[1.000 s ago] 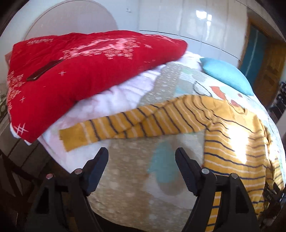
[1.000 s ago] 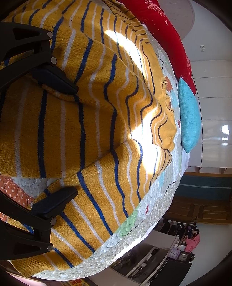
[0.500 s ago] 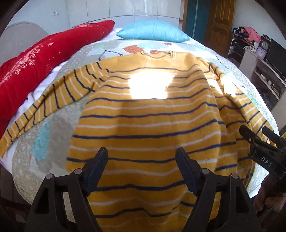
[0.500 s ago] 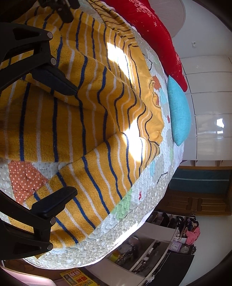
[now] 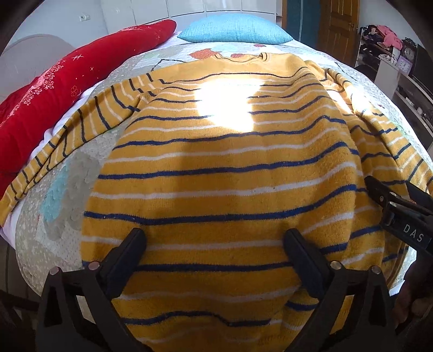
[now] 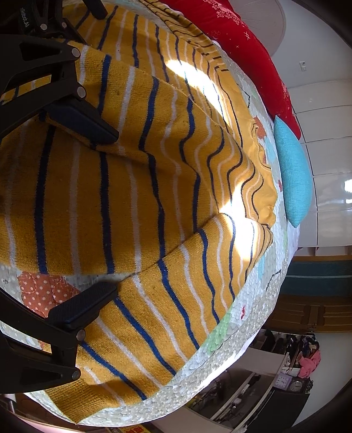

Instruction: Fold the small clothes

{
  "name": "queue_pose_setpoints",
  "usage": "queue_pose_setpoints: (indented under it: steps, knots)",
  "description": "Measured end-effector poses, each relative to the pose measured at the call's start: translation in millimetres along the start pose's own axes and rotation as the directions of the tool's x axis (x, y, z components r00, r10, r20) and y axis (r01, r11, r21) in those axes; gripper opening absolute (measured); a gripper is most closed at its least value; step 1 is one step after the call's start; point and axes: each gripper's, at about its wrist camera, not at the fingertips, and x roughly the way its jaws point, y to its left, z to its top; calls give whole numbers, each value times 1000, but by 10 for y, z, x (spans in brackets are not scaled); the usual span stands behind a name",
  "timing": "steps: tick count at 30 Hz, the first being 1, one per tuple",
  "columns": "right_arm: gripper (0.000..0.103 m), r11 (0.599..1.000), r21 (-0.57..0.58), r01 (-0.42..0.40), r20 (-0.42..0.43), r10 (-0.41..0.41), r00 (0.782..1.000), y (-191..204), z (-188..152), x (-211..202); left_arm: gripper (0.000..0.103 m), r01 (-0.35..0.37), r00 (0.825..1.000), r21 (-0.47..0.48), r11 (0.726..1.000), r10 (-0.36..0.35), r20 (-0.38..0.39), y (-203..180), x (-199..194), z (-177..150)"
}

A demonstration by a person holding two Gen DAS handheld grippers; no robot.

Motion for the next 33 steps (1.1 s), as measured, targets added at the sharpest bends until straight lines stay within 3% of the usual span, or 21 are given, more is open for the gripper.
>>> queue_pose_setpoints:
  steps: [9, 33]
  knots:
    - [103, 999, -11, 36, 41, -35, 999, 70, -57, -9, 103, -17, 1000, 5, 1000, 17, 19, 19, -21, -41]
    - [103, 999, -12, 35, 78, -34, 996, 70, -107, -11, 103, -23, 999, 15, 1000, 22, 34, 56, -13, -91]
